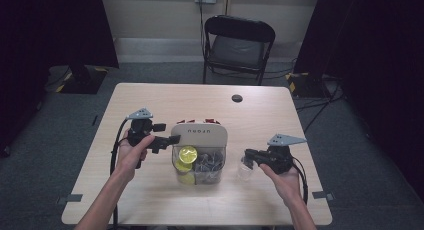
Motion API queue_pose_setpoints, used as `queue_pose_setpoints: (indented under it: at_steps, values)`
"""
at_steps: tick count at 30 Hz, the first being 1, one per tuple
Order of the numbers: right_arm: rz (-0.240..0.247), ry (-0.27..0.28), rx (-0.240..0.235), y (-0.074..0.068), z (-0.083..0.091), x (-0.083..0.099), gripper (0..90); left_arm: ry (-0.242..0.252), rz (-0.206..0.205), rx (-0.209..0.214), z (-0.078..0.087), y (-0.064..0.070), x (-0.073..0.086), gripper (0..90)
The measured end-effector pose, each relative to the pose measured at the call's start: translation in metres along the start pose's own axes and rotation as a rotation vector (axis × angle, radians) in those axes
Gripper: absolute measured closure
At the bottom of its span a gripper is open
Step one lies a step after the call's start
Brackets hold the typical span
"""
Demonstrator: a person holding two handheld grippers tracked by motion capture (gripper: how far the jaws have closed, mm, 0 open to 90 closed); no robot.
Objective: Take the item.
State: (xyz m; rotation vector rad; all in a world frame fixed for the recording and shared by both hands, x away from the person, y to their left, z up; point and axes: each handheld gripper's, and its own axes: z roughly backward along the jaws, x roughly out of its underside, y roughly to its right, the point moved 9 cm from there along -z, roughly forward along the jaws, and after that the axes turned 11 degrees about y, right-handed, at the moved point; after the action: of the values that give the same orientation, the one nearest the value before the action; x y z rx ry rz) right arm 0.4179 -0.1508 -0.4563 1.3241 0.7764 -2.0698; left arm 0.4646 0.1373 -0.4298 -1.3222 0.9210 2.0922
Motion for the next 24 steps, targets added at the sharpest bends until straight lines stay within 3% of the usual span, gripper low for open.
queue_pose_setpoints:
  at_steps: [14,24]
  values:
    - [-0.017,0.029,0.003,0.001,0.006,-0.005,77.8,-0.004,0.0,0.001,0.0,0.0,0.0,13.5]
    - [-0.022,0.06,0.057,0.01,0.028,-0.001,73.8,-0.01,-0.002,0.002,0.001,0.0,0.002,15.0]
